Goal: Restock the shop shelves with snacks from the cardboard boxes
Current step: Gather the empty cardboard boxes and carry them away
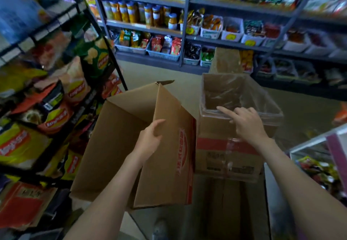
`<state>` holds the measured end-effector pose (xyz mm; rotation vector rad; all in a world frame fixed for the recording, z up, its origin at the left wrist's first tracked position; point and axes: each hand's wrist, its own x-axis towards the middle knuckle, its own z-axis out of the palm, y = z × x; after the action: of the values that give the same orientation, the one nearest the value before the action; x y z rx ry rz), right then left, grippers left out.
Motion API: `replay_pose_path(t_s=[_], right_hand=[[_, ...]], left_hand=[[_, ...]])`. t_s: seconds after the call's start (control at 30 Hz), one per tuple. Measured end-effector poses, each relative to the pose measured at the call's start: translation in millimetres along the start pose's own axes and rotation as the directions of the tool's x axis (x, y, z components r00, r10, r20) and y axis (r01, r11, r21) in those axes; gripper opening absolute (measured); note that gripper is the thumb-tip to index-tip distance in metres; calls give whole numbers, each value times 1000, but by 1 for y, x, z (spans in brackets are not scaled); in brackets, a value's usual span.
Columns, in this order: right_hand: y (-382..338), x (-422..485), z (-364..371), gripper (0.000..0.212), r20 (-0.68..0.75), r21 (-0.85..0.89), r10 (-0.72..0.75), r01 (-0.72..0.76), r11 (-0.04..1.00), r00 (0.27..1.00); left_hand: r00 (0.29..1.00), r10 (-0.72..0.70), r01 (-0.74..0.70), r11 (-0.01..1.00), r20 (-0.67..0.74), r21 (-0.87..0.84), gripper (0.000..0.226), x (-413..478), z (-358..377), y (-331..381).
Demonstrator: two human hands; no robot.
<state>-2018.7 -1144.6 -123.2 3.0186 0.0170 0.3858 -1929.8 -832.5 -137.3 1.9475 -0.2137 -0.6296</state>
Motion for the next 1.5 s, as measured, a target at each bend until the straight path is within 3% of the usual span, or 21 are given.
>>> replay_pose_path(t_s=[0.3,0.5,0.8,1.03,1.2,1.5], right_hand=[[70,74,-5,75,-13,-46,42,-42,998,999],[152,155,18,76,23,38,72,-73,997,997],[259,320,50,66,154,101,76,-92,991,985],[289,452,81,63,135,160,16,-38,986,991],[288,542,100,64,197,239,-6,-43,970,980],[281,669,98,64,310,340,-238,126,932,920]], left_hand=[[995,98,-100,992,21,83,46,107,-4,74],[989,145,-144,982,0,121,48,215,5,124],[992,84,-80,996,-90,48,57,381,-16,179],[988,36,-45,997,-152,-61,54,495,-52,196],[981,1,-16,997,-192,-79,58,570,-92,198],[939,-89,61,994,-332,-92,53,649,-145,219]])
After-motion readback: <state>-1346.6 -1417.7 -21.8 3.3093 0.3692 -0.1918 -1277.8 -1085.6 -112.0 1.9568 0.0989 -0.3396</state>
